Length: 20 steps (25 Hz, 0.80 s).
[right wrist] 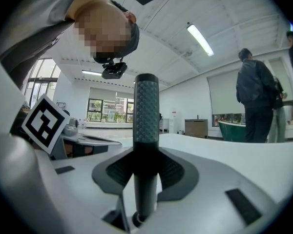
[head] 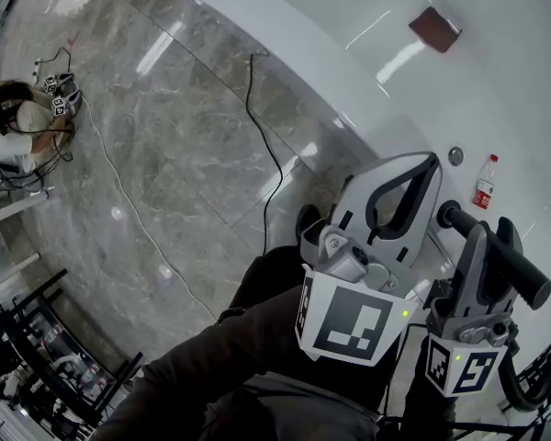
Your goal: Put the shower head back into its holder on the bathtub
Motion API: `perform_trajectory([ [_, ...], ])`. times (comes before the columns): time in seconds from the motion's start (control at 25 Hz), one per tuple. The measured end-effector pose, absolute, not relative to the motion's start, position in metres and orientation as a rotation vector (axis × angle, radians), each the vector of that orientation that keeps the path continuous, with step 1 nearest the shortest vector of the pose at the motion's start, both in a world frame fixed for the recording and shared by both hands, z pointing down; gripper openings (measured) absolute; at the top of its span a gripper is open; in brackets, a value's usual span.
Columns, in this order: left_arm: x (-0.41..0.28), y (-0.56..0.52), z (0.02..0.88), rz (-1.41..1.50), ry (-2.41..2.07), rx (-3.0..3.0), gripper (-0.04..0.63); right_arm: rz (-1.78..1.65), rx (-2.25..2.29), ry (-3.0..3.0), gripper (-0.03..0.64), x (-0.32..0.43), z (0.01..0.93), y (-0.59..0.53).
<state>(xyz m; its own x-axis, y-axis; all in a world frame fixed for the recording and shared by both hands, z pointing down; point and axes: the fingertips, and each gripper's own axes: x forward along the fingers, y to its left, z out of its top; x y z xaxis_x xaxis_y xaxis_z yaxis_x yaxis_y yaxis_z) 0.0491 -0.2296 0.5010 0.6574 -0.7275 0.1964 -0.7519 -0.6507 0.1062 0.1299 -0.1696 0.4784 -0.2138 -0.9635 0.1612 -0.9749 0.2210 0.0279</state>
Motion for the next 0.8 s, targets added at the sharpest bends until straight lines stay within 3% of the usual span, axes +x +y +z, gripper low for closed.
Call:
perform_trajectory([
  [0.8, 0.037, -0.238, 0.51, 0.205, -1.228, 2.653, 0.003, 0.213, 1.847, -2.294, 0.129, 0.134, 0.498, -0.167],
])
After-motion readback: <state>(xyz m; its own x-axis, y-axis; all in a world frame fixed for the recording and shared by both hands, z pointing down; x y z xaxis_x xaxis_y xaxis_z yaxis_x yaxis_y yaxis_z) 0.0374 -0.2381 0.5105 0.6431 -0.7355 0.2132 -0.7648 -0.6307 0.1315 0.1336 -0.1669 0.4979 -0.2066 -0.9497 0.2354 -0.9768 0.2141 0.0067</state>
